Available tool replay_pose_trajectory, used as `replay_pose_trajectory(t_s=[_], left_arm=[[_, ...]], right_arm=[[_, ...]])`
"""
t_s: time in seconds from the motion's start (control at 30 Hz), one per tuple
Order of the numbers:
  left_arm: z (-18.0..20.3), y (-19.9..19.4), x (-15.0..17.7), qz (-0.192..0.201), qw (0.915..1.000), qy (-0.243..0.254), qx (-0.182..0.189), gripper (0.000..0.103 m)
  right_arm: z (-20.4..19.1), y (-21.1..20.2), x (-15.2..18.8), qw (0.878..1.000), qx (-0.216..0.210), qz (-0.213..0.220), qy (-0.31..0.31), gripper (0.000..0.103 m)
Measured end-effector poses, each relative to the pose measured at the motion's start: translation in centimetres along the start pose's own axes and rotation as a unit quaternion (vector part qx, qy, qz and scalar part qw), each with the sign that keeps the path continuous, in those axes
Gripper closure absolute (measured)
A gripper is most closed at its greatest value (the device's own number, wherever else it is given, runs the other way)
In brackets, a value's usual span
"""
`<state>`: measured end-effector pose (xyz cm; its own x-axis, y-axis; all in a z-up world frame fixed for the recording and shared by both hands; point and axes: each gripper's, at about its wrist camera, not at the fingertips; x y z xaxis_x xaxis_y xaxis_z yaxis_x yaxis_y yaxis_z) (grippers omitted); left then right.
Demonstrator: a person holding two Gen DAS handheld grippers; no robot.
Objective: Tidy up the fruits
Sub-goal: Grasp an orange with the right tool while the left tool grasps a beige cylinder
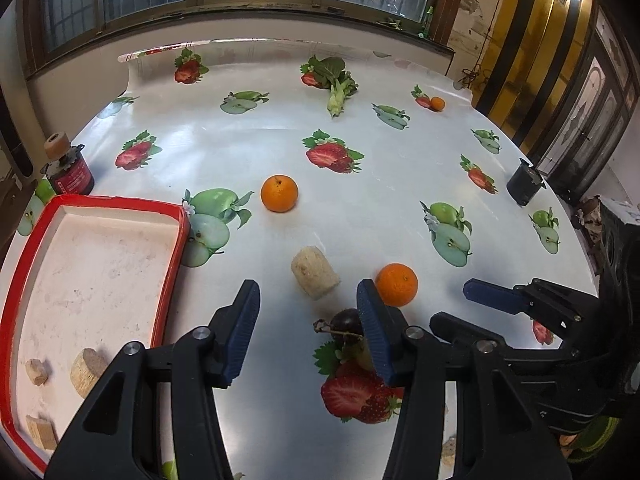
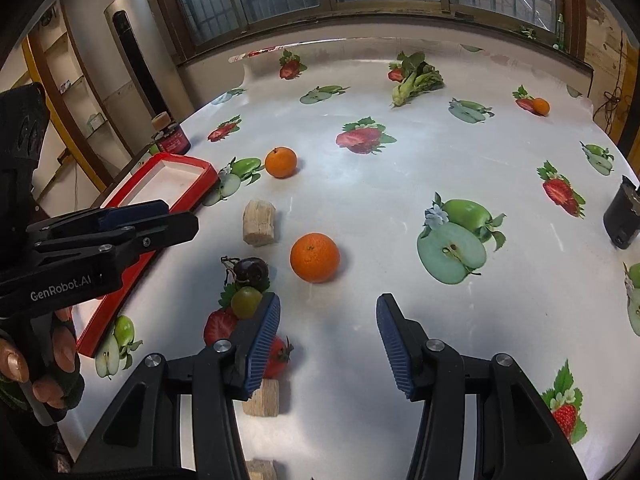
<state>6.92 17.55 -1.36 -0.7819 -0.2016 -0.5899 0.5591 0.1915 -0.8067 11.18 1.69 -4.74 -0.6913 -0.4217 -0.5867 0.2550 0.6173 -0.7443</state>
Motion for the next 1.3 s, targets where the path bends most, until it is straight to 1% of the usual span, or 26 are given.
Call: replay_pose_trajectory(t_s=[0.2,0.43,0.5,0.57,0.6,0.63,0.67,0.73,0.87,1.03,1.23,1.3], left_arm=[[0.9,2.6,-0.8,-0.018,0.9998,-0.002,-0.003,0.054],[1.7,5.0,-1.3,-0.036,0.9993,0.004,-0.008,0.054],[1.8,5.8,-1.2,-0.044,0.999,0.006,-0.009,0.054],[1.9,6.8,-0.9,-0.058,0.9983,0.006,-0.008,0.054],[2.0,7.2,-0.8,-0.062,0.998,0.006,-0.006,0.055],[2.1,7.2,-0.7,-0.051,0.9986,0.009,-0.013,0.055],[2.3,7.3,-0.7,-0.049,0.9985,0.014,-0.019,0.06],[2.6,7.2,-0.6,-0.045,0.9984,0.023,-0.025,0.067],[2.4,6.7,-0.2,-0.042,0.9985,0.027,-0.024,0.068],[1.5,4.5,0.9,-0.027,0.999,0.019,-0.032,0.068],[0.3,1.8,2.1,-0.009,0.9992,0.009,-0.037,0.068],[0.0,1.0,2.5,-0.005,0.9994,0.007,-0.034,0.067]], right_arm=[[0.2,2.8,-1.1,1.0,-0.007,-0.015,0.003,0.051],[0.3,5.1,-1.8,1.0,-0.012,-0.028,0.002,0.051],[0.4,5.7,-1.8,0.999,-0.01,-0.032,0.001,0.054],[0.5,5.5,-1.6,1.0,-0.005,-0.027,-0.002,0.066],[0.7,5.4,-1.4,1.0,-0.009,-0.027,0.002,0.066],[0.9,5.1,-1.2,1.0,-0.011,-0.025,0.005,0.066],[1.0,4.8,-1.0,1.0,-0.008,-0.023,0.006,0.066],[1.4,4.3,-0.5,1.0,-0.005,-0.02,0.011,0.066],[2.0,2.9,0.4,1.0,-0.006,-0.013,0.025,0.066],[2.0,1.0,1.0,0.999,-0.008,0.002,0.031,0.066],[0.8,-0.7,1.2,0.999,-0.013,0.016,0.025,0.066],[0.2,-1.1,1.2,0.999,-0.015,0.019,0.022,0.066]])
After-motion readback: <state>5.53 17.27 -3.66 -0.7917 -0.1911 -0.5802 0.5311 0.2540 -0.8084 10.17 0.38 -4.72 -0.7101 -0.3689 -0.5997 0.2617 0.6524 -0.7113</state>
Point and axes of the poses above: each gripper's, at about its wrist camera, not at the fingertips, and y roughly the way its jaws point, z to its right, x to its underside, and after that the axes turned 12 degrees about -x, right-handed
